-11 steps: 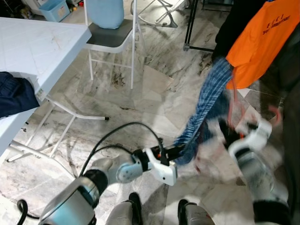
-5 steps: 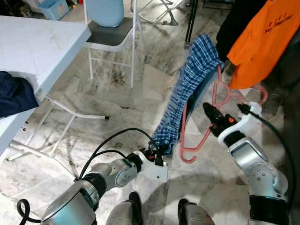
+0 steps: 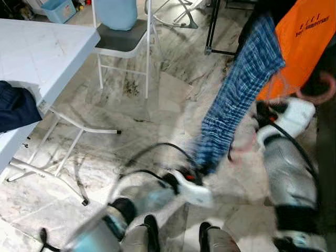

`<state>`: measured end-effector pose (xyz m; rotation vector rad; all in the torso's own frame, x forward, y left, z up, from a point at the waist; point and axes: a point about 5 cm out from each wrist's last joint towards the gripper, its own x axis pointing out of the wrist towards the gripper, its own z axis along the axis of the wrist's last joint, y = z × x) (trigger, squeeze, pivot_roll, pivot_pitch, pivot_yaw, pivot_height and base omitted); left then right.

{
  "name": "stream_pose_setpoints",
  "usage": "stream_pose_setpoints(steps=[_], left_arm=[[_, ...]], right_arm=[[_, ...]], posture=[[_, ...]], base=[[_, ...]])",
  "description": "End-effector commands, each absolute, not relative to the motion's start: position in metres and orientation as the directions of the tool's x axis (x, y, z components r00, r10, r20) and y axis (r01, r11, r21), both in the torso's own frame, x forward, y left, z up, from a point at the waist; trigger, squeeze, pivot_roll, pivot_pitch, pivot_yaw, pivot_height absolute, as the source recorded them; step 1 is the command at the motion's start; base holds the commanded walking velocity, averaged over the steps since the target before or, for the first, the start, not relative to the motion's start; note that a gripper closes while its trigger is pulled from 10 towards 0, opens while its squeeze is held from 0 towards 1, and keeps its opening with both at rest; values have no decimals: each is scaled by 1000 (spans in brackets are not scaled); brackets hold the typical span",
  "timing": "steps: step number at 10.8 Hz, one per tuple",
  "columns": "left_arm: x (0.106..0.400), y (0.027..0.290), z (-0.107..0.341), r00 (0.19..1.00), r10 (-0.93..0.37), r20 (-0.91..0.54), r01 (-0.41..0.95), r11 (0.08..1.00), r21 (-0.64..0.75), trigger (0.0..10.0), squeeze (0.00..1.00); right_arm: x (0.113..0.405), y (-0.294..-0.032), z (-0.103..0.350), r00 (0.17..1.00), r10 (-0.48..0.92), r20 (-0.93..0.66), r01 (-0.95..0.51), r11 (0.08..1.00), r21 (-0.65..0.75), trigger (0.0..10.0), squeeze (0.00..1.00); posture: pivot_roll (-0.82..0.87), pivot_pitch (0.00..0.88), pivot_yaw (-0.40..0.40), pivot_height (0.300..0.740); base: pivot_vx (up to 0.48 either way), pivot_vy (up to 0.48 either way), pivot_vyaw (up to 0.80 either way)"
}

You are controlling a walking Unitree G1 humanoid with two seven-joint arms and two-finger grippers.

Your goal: Hang hanger

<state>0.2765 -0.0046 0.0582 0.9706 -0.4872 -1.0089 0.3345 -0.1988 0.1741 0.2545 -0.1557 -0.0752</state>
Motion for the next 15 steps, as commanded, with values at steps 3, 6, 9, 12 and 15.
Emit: stream_pose_setpoints(steps=[3,6,9,12,15], left_arm=[[265,-2,35,483,-848,-217,620,157,769,10000,600],[268,3,40,519,-839,-161,672,284,683,10000,1000],[276,15,58,530,-847,-42,684,398,612,10000,1000],[317,62,104,627,-774,90,528,507,681,10000,1000],[348,116,136,736,-670,96,358,506,784,10000,1000]], right_arm=[[333,-175,181,967,-38,251,-16,978,210,10000,0],[325,-165,176,961,31,276,-62,993,103,10000,0],[324,-177,168,962,20,271,-1,998,-70,10000,0],[306,-192,133,976,127,177,-81,967,-243,10000,0],[285,-212,102,980,199,13,-184,924,-336,10000,0]], posture=[[-116,271,99,740],[-137,273,83,740],[-137,266,68,740],[-107,265,58,740],[-114,265,65,740]], base=[[0,0,0],[0,0,0],[0,0,0],[0,0,0],[0,0,0]])
